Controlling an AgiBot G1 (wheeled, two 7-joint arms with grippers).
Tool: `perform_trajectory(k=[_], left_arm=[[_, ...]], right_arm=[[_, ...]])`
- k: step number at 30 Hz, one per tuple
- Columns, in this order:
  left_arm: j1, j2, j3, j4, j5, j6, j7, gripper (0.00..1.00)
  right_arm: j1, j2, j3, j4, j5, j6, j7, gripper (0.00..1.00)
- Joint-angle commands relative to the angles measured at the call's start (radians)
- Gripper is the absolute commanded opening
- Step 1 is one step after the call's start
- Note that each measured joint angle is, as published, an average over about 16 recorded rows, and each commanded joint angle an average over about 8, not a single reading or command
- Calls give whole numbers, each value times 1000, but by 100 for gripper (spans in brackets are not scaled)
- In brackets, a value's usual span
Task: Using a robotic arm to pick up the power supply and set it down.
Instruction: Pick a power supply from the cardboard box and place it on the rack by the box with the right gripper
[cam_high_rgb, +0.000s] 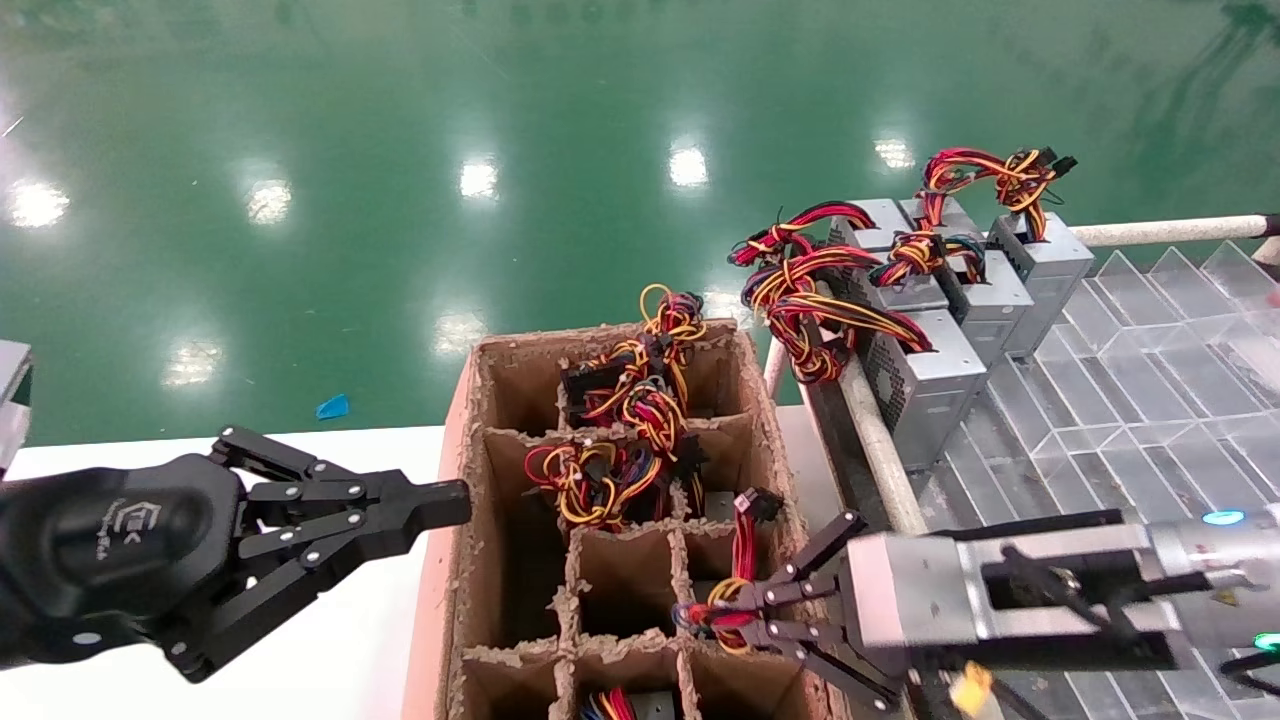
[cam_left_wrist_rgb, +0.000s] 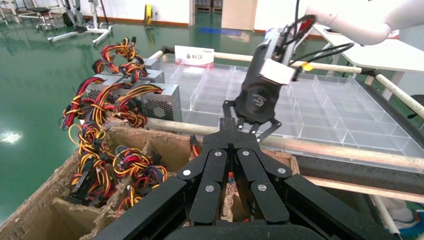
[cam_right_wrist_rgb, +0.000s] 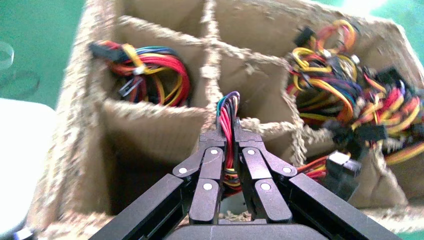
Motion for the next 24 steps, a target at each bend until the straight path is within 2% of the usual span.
perform_trajectory(k=[1, 6, 14, 24], left_arm=[[0, 0, 0, 0, 0, 0, 0, 0], [0, 0, 0, 0, 0, 0, 0, 0], [0, 0, 0, 0, 0, 0, 0, 0], [0, 0, 0, 0, 0, 0, 0, 0]], right_arm=[[22, 8, -6, 38, -15, -25, -6, 0], [102, 21, -3, 59, -25, -48, -75, 0], [191, 52, 43, 63, 65, -46, -214, 0], [318, 98, 116, 68, 122, -25, -390, 0]])
